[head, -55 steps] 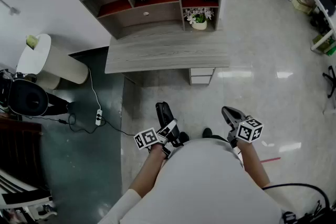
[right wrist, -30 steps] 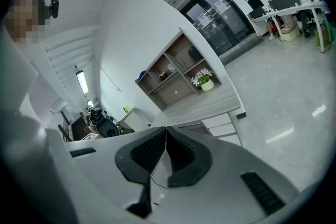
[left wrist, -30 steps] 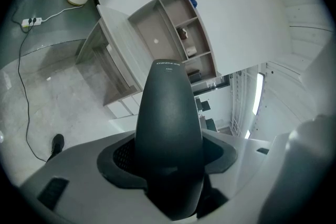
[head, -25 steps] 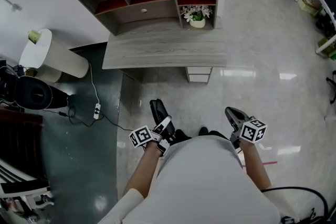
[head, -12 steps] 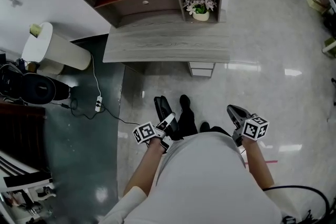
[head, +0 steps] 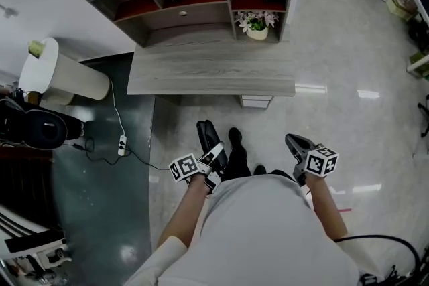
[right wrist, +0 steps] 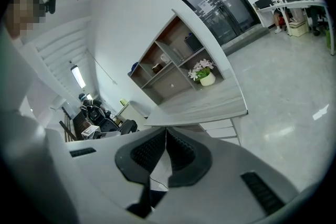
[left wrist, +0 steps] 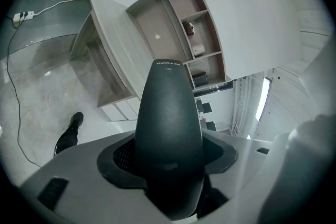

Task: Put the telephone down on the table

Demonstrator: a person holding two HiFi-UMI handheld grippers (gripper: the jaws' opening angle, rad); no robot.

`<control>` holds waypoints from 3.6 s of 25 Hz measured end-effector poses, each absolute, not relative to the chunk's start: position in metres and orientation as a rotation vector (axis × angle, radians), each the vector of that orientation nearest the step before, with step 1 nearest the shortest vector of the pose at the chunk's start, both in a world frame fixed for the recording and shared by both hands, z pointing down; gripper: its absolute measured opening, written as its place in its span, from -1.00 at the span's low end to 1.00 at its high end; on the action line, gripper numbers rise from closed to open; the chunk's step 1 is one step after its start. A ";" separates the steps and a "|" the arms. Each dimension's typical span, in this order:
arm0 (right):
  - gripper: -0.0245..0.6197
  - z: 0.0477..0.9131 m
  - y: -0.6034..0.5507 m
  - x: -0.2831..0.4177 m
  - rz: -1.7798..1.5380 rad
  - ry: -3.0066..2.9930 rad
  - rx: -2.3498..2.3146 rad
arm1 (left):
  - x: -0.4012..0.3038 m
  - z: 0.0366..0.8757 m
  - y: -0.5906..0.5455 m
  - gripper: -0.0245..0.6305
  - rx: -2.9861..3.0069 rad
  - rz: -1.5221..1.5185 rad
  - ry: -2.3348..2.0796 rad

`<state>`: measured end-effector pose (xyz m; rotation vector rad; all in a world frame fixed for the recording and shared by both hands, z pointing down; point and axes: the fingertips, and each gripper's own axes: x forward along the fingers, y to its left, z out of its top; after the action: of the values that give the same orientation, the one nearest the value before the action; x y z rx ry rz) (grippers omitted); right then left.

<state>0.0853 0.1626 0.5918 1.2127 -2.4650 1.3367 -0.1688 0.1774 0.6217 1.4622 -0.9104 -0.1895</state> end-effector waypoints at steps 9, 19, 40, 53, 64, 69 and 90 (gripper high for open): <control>-0.87 0.579 0.077 0.056 1.320 -2.420 1.302 | -0.191 0.620 0.080 -0.02 1.553 -0.075 -0.834; -0.87 0.568 0.016 0.029 1.291 -2.359 1.434 | -0.203 0.630 -0.006 -0.02 1.605 0.002 -0.720; -0.87 0.591 -0.074 0.059 1.363 -2.328 1.359 | -0.132 0.682 -0.130 -0.03 1.609 0.172 -0.756; -0.87 0.614 -0.130 0.119 1.396 -2.327 1.231 | -0.023 0.728 -0.196 -0.02 1.637 0.376 -0.823; -0.87 0.632 -0.144 0.140 1.382 -2.316 1.142 | 0.057 0.787 -0.232 -0.03 1.643 0.635 -0.855; -0.87 0.640 -0.154 0.151 1.420 -2.300 1.155 | 0.084 0.815 -0.246 -0.03 1.638 0.777 -0.918; -0.87 0.668 -0.156 0.185 1.475 -2.208 1.191 | 0.123 0.855 -0.266 -0.02 1.677 1.041 -1.140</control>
<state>0.1845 -0.1559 0.6684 1.1911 -2.2081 1.4747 0.1231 -0.2656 0.8545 1.6768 -1.1402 1.0406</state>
